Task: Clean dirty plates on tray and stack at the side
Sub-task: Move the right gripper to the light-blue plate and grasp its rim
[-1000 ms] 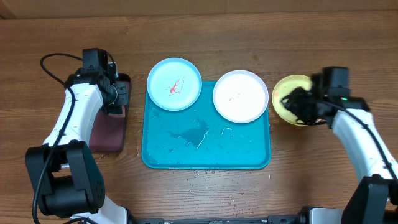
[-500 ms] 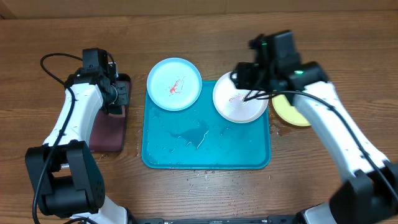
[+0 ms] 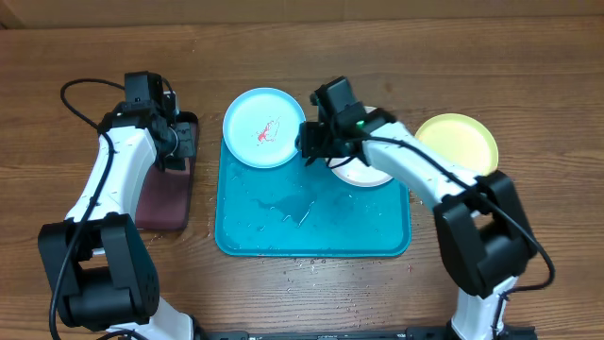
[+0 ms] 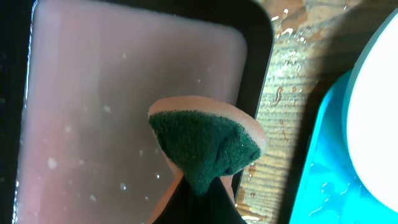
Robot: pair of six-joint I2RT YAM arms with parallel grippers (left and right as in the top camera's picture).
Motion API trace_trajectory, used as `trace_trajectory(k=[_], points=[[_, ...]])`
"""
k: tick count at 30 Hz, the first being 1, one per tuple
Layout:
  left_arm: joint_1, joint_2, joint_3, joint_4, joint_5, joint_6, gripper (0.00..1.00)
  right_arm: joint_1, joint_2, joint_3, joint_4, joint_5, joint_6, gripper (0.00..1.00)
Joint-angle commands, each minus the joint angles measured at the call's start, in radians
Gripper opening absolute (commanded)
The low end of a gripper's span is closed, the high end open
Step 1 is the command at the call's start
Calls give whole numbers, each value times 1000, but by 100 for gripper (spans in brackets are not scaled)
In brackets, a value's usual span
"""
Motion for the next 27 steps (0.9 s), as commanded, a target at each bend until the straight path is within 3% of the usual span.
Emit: trace_trajectory(k=[1, 13, 16, 27], points=[[2, 8, 4, 23, -12, 57, 4, 33, 29, 14, 32, 85, 86, 52], [2, 8, 4, 32, -12, 63, 4, 81, 90, 14, 79, 242, 276, 42], [2, 8, 4, 31, -11, 63, 4, 81, 90, 14, 94, 243, 284, 34], [2, 8, 4, 26, -11, 63, 4, 82, 104, 1, 99, 239, 346, 33]])
